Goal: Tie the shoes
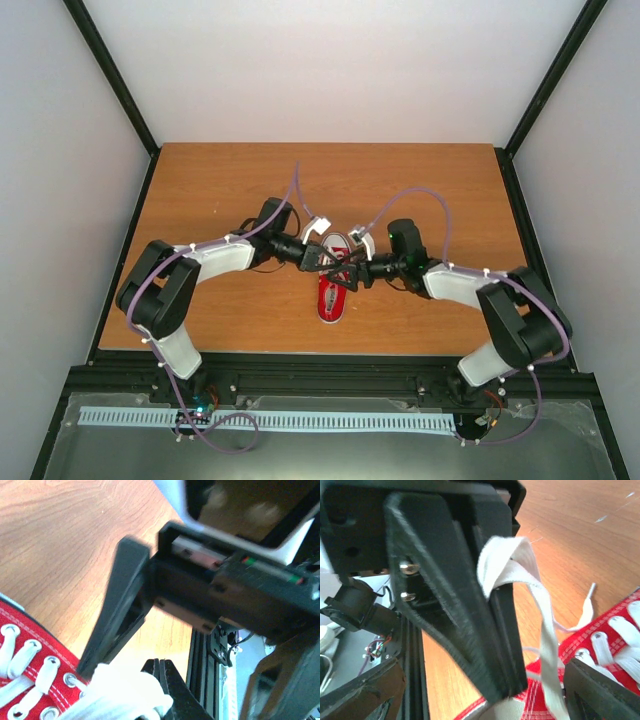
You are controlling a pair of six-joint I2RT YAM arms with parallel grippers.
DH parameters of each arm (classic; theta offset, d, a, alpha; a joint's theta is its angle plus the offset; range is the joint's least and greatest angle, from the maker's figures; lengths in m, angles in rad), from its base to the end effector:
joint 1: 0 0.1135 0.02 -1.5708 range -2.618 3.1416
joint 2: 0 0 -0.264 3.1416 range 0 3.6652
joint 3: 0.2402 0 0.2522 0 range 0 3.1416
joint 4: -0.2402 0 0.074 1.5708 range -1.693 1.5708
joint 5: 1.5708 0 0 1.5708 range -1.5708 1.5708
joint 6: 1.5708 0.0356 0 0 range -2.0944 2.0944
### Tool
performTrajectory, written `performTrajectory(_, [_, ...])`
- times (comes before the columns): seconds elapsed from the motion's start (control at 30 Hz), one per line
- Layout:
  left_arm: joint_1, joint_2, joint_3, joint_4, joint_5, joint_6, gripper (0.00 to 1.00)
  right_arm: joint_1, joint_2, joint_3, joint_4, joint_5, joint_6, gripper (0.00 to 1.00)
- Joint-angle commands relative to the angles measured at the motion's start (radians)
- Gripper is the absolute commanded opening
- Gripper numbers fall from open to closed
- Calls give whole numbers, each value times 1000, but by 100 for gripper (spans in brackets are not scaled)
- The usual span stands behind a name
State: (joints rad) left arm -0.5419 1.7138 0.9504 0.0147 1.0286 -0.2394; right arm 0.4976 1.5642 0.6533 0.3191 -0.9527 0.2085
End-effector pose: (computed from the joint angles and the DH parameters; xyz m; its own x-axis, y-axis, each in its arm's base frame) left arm 0.2788 -0.2034 0.1859 -0.7571 0.3130 -0.5734 0.6425 0.1983 -0.7401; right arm 0.2448 0.1660 0.1680 -0.6599 -0.2219 -0.7179 -0.7506 0.2375 0.6166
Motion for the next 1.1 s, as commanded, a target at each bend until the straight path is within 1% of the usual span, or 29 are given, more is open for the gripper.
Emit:
performTrajectory(0.0, [-8, -27, -42, 70, 14, -9, 5, -22, -153, -75, 48, 167, 36, 88])
performTrajectory(0.07, [-17, -24, -58, 114, 37, -20, 6, -24, -208, -103, 24, 230, 37, 88])
performTrajectory(0.13, [-27, -17, -50, 122, 52, -14, 6, -24, -255, -145, 23, 288, 48, 87])
performTrajectory(0.27, [-43, -2, -18, 112, 65, 15, 6, -24, -334, -223, 52, 360, 95, 82])
performTrajectory(0.3, [-46, 3, -12, 109, 66, 20, 6, -24, -352, -240, 67, 359, 114, 82])
performTrajectory(0.37, [-53, 11, 6, 82, 61, 48, 7, -24, -378, -254, 97, 330, 146, 85])
performTrajectory(0.43, [-63, 18, 24, 31, 45, 93, 9, -24, -385, -245, 106, 308, 173, 87])
performTrajectory(0.5, [-66, 17, 26, 13, 31, 112, 11, -24, -386, -231, 120, 286, 187, 90])
performTrajectory(0.57, [-66, 15, 22, 14, 19, 113, 14, -24, -378, -202, 107, 269, 182, 90])
performTrajectory(0.7, [-66, 22, 21, 24, 2, 100, 22, -24, -372, -151, 88, 243, 173, 90])
performTrajectory(0.87, [-65, 26, 25, 38, -7, 82, 28, -24, -377, -141, 63, 258, 156, 90])
performTrajectory(1.0, [-64, 13, 22, 38, -17, 80, 37, -24, -373, -135, 51, 253, 138, 91])
performTrajectory(1.07, [-64, 12, 25, 36, -18, 78, 38, -24, -366, -127, 50, 245, 136, 91])
